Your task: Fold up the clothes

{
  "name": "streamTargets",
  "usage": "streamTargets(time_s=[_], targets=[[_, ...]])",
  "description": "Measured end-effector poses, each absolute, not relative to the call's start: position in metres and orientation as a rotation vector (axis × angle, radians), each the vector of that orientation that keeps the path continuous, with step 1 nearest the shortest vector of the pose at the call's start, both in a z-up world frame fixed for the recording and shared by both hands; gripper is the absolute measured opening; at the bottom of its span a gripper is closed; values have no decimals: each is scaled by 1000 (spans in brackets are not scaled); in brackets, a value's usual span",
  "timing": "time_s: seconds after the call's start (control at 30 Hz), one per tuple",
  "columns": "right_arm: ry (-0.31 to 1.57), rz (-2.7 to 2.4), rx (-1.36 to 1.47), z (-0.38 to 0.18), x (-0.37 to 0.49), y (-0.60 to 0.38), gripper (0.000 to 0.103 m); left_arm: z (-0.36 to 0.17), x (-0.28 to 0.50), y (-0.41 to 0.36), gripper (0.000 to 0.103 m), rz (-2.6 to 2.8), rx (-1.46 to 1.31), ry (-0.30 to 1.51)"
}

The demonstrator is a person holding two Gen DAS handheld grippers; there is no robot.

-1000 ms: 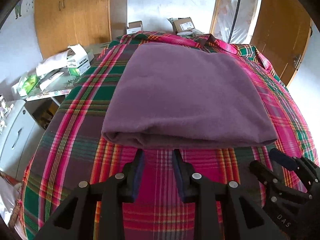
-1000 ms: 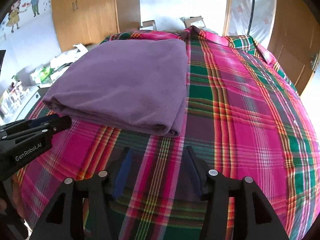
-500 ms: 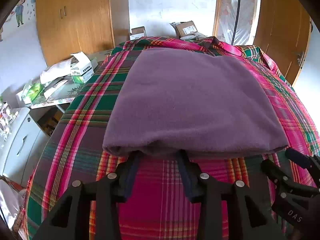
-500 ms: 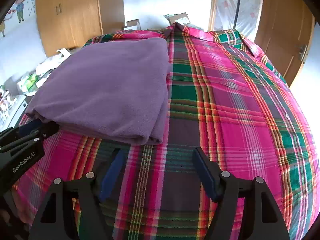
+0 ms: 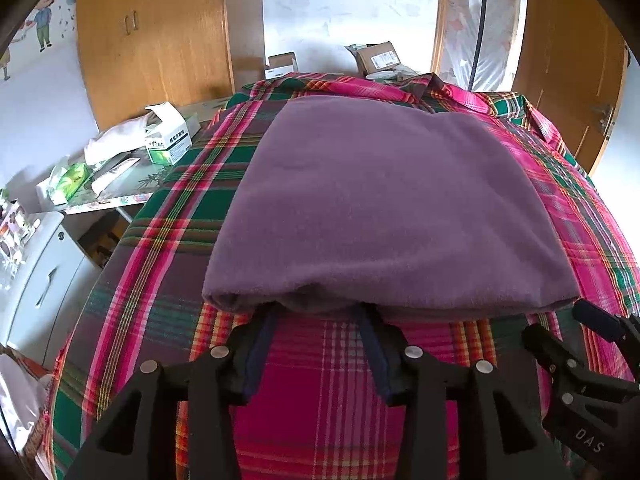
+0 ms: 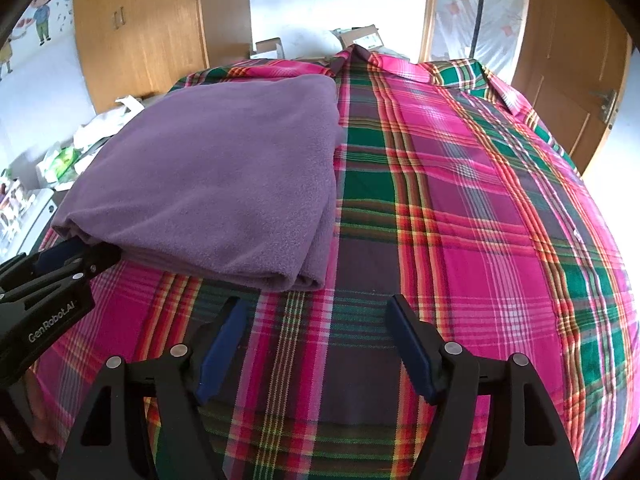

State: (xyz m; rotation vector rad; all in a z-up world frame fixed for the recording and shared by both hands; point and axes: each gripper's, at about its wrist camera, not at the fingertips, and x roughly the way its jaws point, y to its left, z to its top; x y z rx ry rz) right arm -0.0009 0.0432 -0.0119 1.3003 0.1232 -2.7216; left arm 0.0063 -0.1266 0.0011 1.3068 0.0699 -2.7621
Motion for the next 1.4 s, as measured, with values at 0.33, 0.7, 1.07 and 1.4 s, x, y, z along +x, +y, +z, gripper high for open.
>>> streamTargets(time_s=[0.33,0.7,1.07,1.4], targets=[[119,-2726,1302,-12,0,42,75,1,5,-128,46,-2769,1310,72],[118,-2725,1302,-12,-1,43,75,1,7,-128,46,-2768,1308,77],[117,-2726,1303,-12,0,42,75,1,4,-129,46,-2770,1310,70],[117,-2726,1303,-12,0,42,75,1,4,-129,46,-2770,1310,72]])
